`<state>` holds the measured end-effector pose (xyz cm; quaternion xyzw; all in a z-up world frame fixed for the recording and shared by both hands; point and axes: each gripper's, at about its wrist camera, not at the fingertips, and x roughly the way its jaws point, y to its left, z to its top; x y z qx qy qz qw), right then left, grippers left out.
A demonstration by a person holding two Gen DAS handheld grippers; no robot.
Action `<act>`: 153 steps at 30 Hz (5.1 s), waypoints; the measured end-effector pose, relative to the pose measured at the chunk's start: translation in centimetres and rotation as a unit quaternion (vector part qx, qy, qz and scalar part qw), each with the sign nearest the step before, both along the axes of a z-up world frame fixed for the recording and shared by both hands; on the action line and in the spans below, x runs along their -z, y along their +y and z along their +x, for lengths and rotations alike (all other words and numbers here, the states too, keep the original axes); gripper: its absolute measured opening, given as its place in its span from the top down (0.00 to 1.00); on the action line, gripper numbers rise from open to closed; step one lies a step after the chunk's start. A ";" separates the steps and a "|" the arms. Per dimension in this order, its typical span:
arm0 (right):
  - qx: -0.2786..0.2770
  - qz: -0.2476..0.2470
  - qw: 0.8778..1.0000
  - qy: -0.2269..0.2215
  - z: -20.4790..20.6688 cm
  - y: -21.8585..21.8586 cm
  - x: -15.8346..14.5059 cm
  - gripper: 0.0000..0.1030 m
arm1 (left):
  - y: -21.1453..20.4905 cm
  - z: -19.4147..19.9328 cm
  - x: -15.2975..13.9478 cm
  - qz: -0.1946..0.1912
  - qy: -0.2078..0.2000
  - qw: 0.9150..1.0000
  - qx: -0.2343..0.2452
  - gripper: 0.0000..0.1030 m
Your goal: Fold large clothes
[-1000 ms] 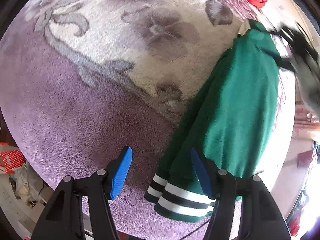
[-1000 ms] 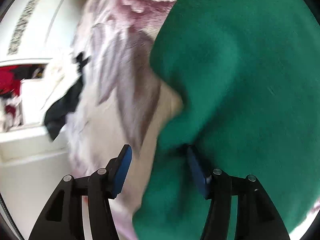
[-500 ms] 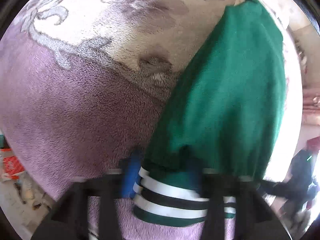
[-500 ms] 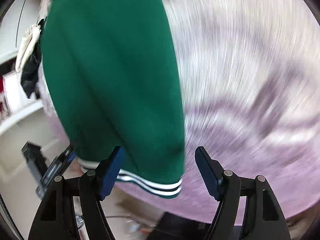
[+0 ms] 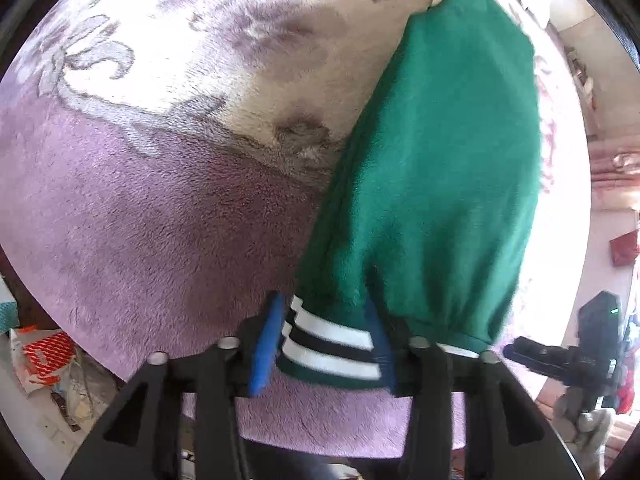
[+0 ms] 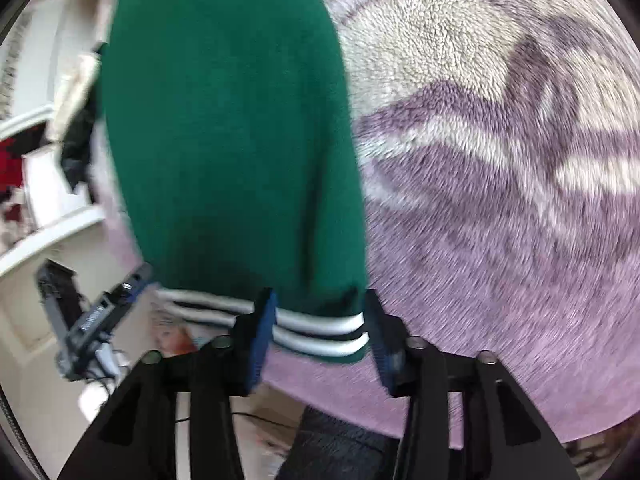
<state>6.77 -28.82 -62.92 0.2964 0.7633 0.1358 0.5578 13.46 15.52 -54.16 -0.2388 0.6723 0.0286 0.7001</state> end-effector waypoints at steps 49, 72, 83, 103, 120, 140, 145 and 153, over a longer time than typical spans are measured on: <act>0.234 0.198 0.952 -0.016 -0.1 -4.7 6.1 0.89 | 4.0 -0.9 3.2 -0.183 -0.089 0.978 0.053 0.87; 0.189 0.222 0.955 -0.054 -3.6 -4.8 -15.4 0.89 | 2.6 7.9 -14.3 -0.181 -0.190 0.961 0.085 0.87; 0.227 0.141 0.960 -0.083 19.3 -9.2 -8.4 0.90 | -2.3 27.5 -2.2 -0.138 -0.098 0.979 0.114 0.87; 0.280 0.242 0.925 0.088 24.8 -11.7 -5.2 0.25 | 0.8 32.1 -5.9 -0.204 -0.119 0.972 0.002 0.10; -0.030 0.025 0.987 -0.153 25.6 -12.4 -4.4 0.13 | -3.2 32.2 3.7 0.042 -0.067 0.994 0.080 0.03; 0.115 0.124 0.974 -0.150 26.4 -12.1 0.9 0.58 | -0.6 30.7 0.5 0.021 -0.105 0.993 0.046 0.01; 0.356 0.192 0.909 -0.104 17.3 -15.8 -0.5 0.64 | 3.8 24.5 -4.3 0.062 -0.127 0.990 0.003 0.01; 0.564 0.210 0.796 0.064 -4.5 -15.4 1.6 0.58 | 6.4 11.2 -0.2 0.164 -0.018 0.986 0.016 0.01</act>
